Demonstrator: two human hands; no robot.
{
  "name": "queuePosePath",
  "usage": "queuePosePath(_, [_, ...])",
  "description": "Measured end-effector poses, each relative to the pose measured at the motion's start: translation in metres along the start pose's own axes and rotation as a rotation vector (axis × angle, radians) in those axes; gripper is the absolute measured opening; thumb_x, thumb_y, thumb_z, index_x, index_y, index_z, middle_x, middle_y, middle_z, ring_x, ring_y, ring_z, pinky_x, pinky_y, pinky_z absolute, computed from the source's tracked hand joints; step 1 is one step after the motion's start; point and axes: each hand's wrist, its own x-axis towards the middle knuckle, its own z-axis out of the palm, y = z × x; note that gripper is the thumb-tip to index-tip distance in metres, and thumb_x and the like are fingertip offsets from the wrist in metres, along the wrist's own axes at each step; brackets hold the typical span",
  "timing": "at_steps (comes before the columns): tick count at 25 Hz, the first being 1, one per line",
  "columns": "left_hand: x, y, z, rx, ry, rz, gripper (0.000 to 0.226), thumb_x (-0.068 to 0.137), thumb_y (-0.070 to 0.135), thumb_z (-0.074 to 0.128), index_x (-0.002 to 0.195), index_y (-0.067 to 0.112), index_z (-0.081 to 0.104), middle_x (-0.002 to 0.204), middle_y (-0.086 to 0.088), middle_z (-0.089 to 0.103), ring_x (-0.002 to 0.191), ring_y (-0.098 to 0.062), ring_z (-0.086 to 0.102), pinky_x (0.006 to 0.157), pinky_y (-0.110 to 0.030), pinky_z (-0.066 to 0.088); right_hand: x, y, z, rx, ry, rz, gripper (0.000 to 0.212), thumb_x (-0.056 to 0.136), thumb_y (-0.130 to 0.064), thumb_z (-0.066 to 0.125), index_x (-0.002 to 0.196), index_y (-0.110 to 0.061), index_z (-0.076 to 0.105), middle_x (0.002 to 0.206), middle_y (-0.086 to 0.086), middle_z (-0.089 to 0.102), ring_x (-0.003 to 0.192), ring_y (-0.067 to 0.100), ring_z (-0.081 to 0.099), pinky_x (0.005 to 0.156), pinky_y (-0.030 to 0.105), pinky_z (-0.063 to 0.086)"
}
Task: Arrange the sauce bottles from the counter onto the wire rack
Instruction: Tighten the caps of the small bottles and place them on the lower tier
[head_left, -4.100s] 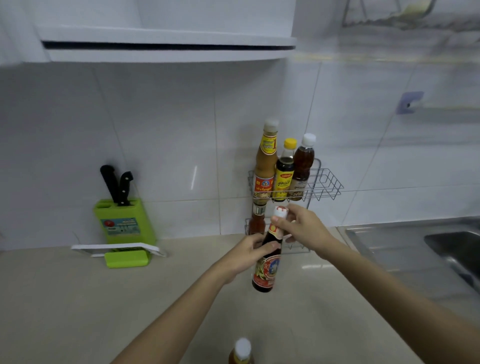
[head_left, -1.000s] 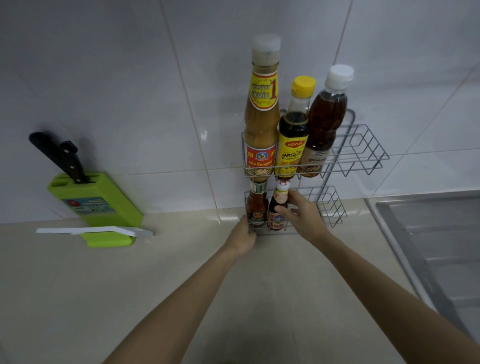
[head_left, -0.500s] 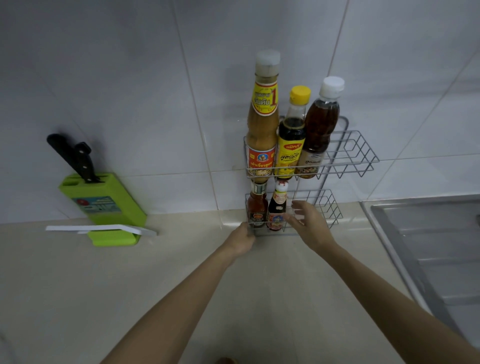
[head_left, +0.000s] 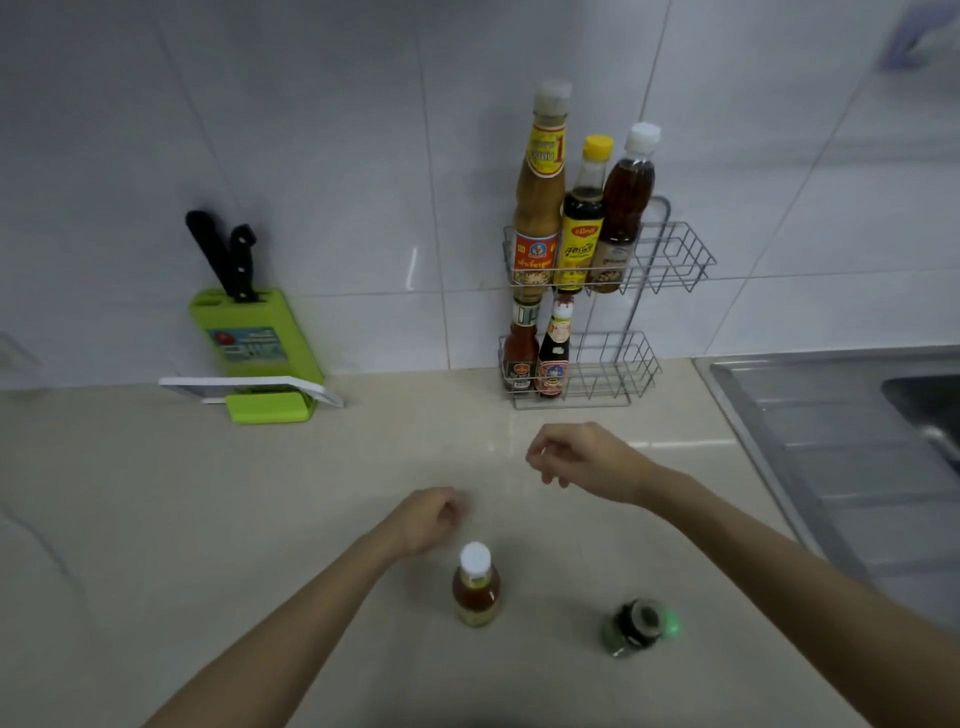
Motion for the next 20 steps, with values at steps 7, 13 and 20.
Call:
queuePosePath(7, [-0.072,-0.006,0.04,-0.171,-0.055,0.332,0.052,0.077,0.042,0.073,0.119,0.053,0.045,0.12,0.03,0.057,0.11,0.004,0.057,0.091,-0.017,0.05,-0.041,-0.067,0.058,-0.614,-0.225,-0.394,0.035,0.09,-0.05,0.049,0.118,-0.028,0.05,0.099,-0.006,0.058,0.083,0.012,0.058,0.071,0.029,0.049])
queuePosePath(13, [-0.068,-0.011,0.056,-0.368,0.007,0.222,0.039,0.068,0.049,0.076,0.1,0.053,0.053,0.098,0.023,0.067,0.091,0.005,0.063,0.082,-0.02,0.052,-0.033,-0.079,0.058,-0.997,-0.231,-0.549,0.035,0.099,-0.039,0.038,0.115,-0.013,0.052,0.108,0.006,0.058,0.092,0.027,0.057,0.076,0.039,0.048])
queuePosePath(20, [-0.059,-0.009,0.035,-0.355,-0.07,0.322,0.059,0.071,0.049,0.074,0.122,0.03,0.051,0.114,0.005,0.065,0.106,-0.009,0.062,0.091,-0.029,0.051,-0.014,-0.095,0.044,-1.173,-0.263,-0.547,0.045,0.099,-0.049,0.029,0.117,-0.012,0.048,0.106,0.01,0.058,0.088,0.029,0.056,0.074,0.04,0.045])
